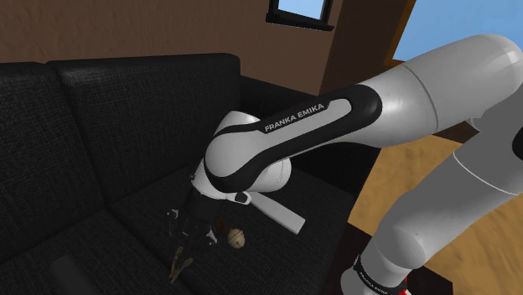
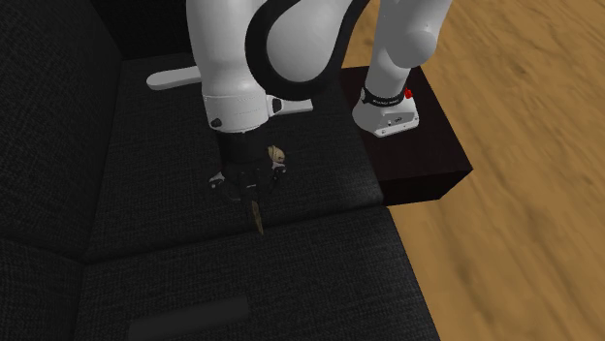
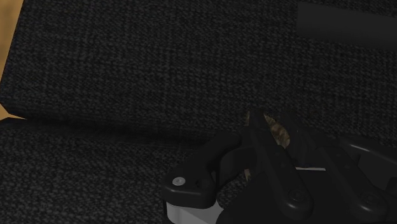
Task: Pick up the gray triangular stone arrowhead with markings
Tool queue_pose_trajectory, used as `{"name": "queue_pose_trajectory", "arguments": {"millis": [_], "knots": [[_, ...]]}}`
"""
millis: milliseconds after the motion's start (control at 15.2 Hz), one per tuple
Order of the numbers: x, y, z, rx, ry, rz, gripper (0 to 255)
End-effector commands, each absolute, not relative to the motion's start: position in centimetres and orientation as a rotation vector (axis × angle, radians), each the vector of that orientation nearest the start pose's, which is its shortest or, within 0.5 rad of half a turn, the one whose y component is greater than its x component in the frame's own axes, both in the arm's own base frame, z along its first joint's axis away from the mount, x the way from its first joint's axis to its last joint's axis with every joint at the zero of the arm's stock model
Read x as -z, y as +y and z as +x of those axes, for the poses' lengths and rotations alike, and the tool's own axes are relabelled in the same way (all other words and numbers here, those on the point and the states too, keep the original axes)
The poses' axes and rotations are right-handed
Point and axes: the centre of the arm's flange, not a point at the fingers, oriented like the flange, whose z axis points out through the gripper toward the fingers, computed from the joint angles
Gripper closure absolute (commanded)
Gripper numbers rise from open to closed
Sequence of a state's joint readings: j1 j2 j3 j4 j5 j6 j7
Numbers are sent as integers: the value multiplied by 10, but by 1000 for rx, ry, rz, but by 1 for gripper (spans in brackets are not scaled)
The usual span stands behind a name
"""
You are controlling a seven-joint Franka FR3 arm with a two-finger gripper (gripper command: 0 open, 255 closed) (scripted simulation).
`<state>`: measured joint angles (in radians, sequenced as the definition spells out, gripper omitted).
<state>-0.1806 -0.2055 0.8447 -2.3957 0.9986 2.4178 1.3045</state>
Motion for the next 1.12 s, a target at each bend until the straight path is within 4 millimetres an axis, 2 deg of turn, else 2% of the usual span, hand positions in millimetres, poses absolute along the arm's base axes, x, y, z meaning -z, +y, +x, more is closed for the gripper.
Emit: {"name": "queue_pose_trajectory", "arguments": {"millis": [0, 198, 1056], "knots": [[-386, 309, 384, -485, 1638, -2053, 255], [-386, 309, 384, -485, 1638, -2053, 255], [-454, 309, 384, -485, 1638, -2053, 255]]}}
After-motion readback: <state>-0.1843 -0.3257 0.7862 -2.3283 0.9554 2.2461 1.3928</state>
